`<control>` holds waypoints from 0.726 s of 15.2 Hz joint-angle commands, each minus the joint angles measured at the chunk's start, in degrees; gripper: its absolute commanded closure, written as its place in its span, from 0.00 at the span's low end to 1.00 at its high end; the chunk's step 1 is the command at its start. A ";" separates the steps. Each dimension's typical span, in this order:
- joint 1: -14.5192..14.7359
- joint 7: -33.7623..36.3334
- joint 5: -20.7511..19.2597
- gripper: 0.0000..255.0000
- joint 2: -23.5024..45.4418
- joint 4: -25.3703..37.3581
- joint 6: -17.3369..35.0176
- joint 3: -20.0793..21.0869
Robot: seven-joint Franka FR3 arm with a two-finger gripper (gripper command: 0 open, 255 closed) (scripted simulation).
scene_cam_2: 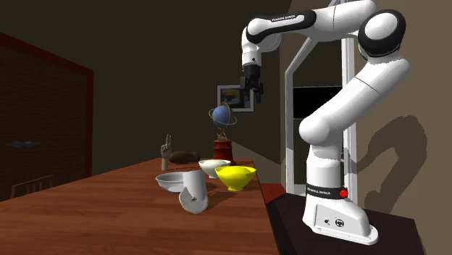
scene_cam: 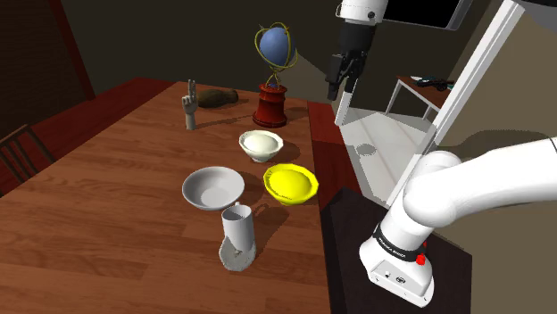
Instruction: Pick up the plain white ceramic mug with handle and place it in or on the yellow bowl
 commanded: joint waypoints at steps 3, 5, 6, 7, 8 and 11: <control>0.74 1.12 1.50 0.00 1.41 -1.66 2.32 1.40; 1.51 2.20 2.99 0.00 3.06 -3.09 4.70 2.81; 1.89 2.72 3.72 0.00 3.97 -3.73 5.91 3.54; 2.29 3.23 4.45 0.00 4.94 -4.31 7.13 4.26; 2.69 3.73 5.17 0.00 5.97 -4.83 8.36 4.98; 3.88 5.16 7.25 0.00 9.40 -6.03 12.11 7.19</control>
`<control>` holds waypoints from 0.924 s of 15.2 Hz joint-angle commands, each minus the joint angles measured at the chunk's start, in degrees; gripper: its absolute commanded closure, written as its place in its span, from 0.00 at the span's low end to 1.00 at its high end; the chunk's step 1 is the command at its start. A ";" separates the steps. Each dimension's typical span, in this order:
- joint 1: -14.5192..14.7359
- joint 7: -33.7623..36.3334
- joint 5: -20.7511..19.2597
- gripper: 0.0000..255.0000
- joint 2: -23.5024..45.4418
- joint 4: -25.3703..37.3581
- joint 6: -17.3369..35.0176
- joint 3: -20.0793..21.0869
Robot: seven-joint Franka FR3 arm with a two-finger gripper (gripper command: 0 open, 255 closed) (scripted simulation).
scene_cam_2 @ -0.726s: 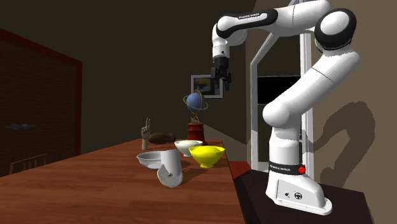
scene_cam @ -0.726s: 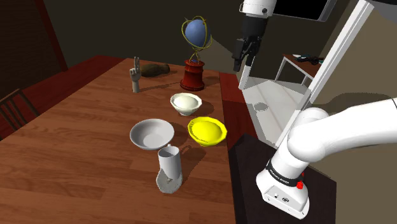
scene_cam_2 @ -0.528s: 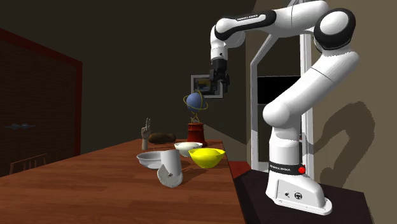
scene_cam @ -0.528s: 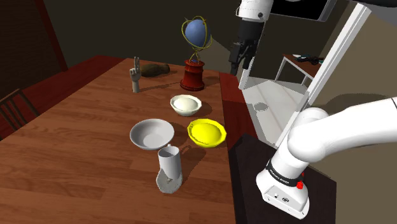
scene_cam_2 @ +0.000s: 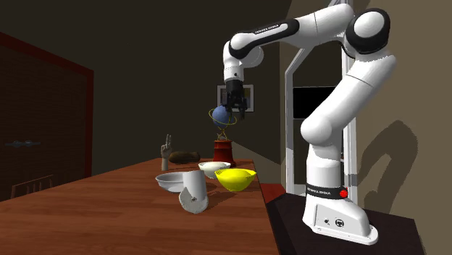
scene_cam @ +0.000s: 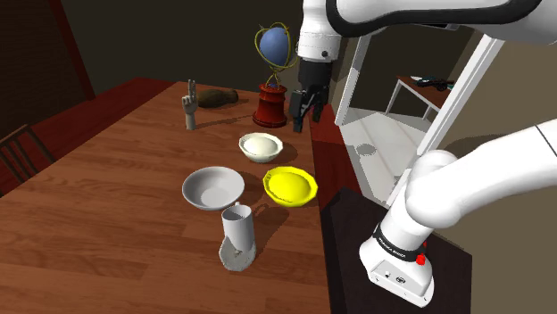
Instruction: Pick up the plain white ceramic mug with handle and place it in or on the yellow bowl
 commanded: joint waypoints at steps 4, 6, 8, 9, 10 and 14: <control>1.98 2.29 3.28 0.00 6.51 -1.22 6.44 3.72; 2.73 3.15 4.40 0.00 9.52 -1.23 8.96 5.22; 3.46 4.01 5.40 0.00 12.72 -0.98 11.47 6.70; 3.80 4.44 5.85 0.00 14.39 -0.77 12.70 7.45; 4.14 4.87 6.25 0.00 16.10 -0.49 13.93 8.19; 5.50 6.70 7.37 0.00 23.37 1.23 18.67 11.02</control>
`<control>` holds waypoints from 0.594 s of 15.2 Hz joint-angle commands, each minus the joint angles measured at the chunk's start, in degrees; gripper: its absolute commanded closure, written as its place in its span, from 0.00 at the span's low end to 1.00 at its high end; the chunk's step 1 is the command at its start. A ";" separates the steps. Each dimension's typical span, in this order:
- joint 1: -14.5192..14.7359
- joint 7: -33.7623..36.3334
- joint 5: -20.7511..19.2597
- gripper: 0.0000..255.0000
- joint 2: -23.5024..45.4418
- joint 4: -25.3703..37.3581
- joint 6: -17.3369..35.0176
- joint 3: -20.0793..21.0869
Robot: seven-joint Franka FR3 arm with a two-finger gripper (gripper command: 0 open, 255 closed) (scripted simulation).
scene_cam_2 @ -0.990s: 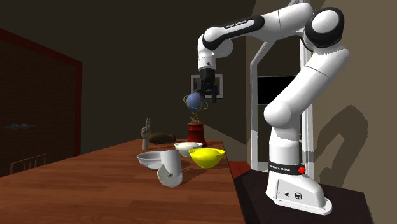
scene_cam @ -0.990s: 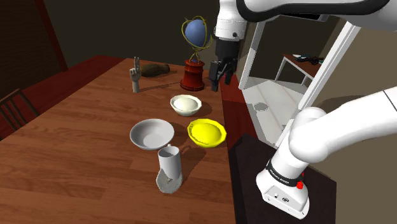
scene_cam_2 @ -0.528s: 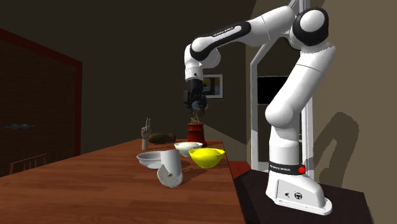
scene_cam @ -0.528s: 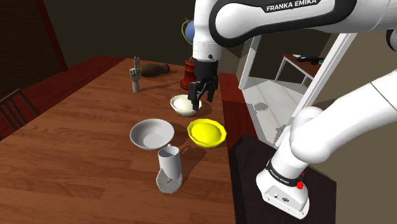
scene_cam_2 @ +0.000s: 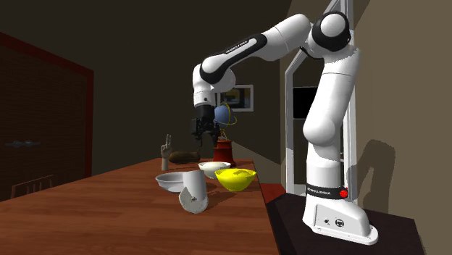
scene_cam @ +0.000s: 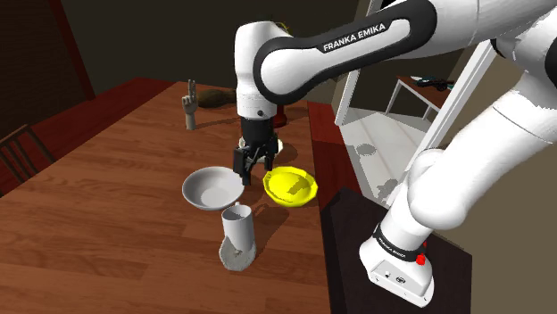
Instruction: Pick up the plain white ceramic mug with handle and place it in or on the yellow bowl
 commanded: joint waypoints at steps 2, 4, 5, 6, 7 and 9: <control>1.14 1.54 0.66 0.00 5.55 1.35 3.68 2.15; 1.85 2.59 0.65 0.00 9.53 2.80 5.81 3.40; 2.23 3.14 0.55 0.00 11.56 3.62 6.83 3.98; 2.62 3.71 0.38 0.00 13.62 4.50 7.81 4.53; 3.04 4.29 0.16 0.00 15.70 5.43 8.75 5.04; 3.73 5.17 -0.27 0.00 18.78 6.90 10.06 5.69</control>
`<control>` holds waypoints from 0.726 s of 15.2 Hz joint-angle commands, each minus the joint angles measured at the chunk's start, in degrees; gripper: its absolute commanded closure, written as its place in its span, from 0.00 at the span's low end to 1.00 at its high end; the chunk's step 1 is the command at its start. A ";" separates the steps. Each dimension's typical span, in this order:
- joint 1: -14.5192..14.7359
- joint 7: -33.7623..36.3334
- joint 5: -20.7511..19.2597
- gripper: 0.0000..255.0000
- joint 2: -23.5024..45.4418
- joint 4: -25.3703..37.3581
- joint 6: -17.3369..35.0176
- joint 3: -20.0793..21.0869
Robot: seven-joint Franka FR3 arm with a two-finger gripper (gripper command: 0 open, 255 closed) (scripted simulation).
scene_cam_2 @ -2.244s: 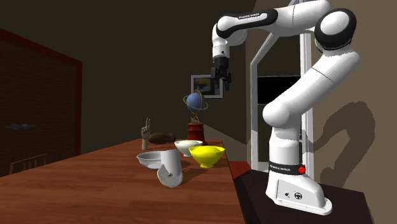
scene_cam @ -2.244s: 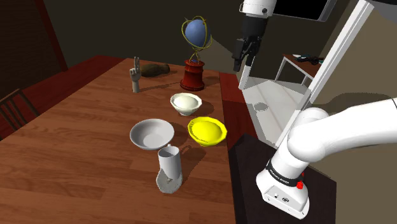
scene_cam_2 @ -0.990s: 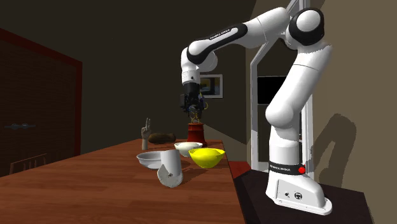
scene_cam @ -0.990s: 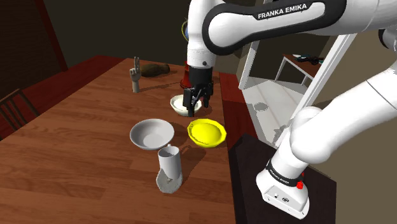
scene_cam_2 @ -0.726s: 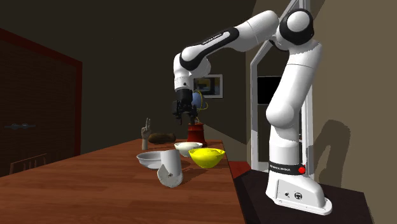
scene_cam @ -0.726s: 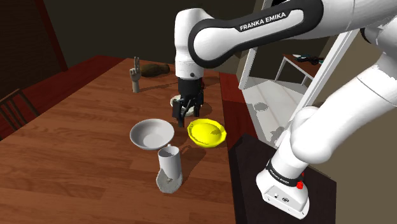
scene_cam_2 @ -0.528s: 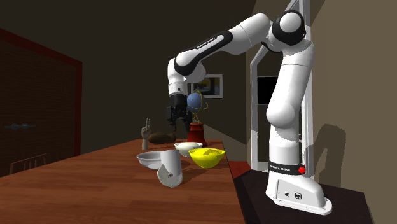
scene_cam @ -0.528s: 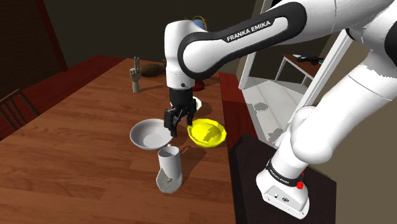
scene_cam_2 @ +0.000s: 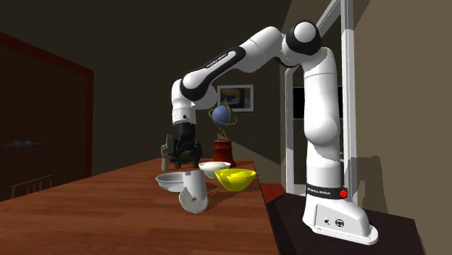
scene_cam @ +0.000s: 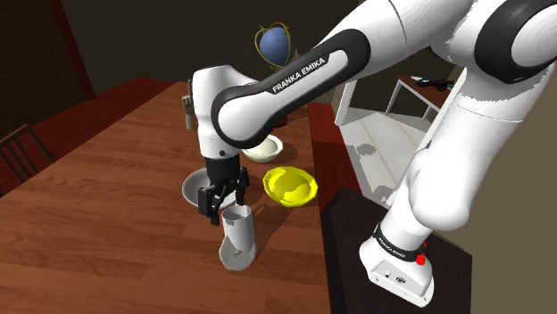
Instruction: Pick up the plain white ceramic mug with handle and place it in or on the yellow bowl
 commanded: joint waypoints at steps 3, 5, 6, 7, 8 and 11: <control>0.70 0.51 -0.10 0.00 2.35 -0.87 3.12 0.59; 0.92 0.64 -0.20 0.00 3.15 -1.67 4.72 0.74; 1.03 0.71 -0.25 0.00 3.57 -2.05 5.52 0.80; 1.15 0.78 -0.32 0.00 4.00 -2.42 6.32 0.87; 1.22 0.82 -0.35 0.00 4.24 -2.64 6.78 0.91; 1.22 0.82 -0.36 0.00 4.26 -2.63 6.79 0.90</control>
